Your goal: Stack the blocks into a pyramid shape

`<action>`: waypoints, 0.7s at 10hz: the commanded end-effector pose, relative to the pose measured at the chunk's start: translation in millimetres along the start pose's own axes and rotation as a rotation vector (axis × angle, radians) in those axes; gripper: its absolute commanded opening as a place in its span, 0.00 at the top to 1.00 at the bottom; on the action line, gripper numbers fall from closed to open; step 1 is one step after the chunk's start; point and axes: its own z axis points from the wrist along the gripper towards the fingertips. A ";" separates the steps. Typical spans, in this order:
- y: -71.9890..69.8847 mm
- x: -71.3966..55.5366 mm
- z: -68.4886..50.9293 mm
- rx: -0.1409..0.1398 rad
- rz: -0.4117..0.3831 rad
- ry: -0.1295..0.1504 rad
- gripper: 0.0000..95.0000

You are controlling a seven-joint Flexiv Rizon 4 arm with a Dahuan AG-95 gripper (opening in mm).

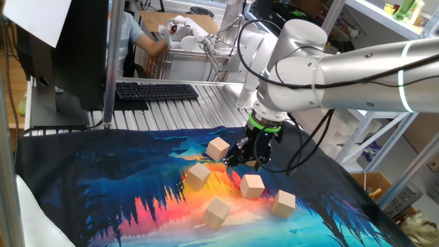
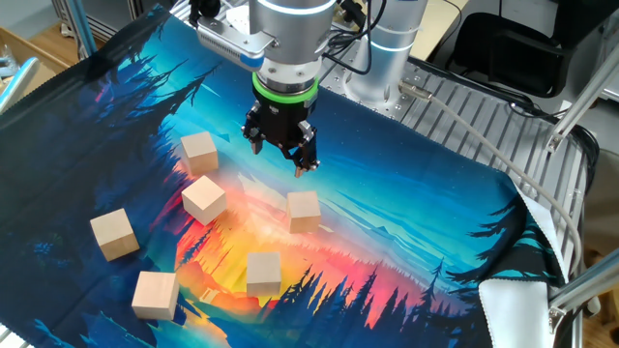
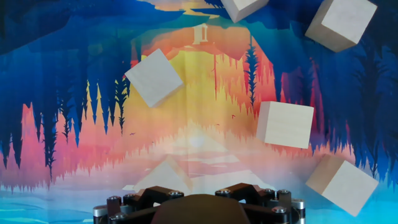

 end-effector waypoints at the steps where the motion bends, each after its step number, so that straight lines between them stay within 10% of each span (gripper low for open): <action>1: -0.1 -1.2 0.4 0.044 0.149 0.042 1.00; 7: -3.9 -3.1 2.3 0.044 0.102 0.039 1.00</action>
